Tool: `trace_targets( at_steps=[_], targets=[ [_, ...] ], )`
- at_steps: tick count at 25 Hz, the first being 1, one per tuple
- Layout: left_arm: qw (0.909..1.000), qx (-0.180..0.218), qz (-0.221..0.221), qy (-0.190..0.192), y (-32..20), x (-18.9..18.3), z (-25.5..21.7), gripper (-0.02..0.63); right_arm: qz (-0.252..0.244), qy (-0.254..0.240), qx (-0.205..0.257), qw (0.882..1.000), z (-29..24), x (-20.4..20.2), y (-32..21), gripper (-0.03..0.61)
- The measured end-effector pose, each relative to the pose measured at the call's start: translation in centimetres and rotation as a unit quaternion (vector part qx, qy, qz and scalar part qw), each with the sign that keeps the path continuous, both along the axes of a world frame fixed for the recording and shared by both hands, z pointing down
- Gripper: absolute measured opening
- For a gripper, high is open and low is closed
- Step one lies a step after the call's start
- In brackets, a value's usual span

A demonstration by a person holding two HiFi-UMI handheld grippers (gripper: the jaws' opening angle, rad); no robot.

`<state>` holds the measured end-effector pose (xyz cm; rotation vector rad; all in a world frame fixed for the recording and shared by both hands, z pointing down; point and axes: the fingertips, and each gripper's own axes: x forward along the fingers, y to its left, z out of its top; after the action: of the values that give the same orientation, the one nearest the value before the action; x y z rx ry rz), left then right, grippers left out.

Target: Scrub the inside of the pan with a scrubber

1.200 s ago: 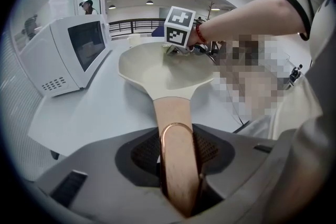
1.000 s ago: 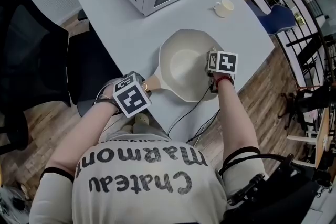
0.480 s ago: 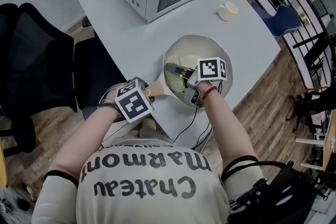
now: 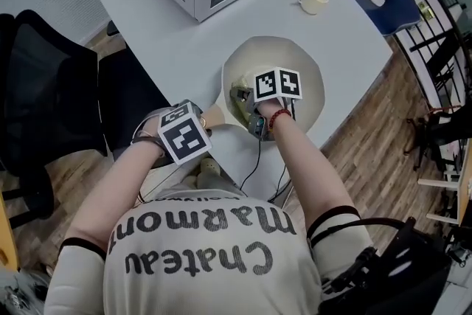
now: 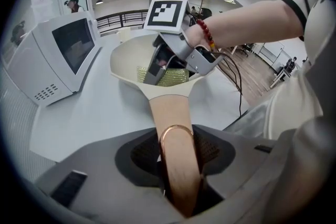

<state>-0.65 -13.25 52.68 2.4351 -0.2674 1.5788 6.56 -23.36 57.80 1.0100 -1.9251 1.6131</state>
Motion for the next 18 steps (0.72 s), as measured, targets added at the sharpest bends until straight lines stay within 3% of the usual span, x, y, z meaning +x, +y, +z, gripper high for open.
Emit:
trace_targets(
  at_steps=[8,18],
  targets=[
    [0.9998,-0.014,-0.011,0.013,0.3,0.3,0.0,0.176,-0.045,0.098,0.015,0.994,1.3,1.8,-0.2,0.052],
    [0.9986,-0.004,-0.042,0.033,-0.1,0.1,-0.4,0.156,-0.039,0.173,0.025,0.984,1.3,7.4,0.1,0.051]
  ],
)
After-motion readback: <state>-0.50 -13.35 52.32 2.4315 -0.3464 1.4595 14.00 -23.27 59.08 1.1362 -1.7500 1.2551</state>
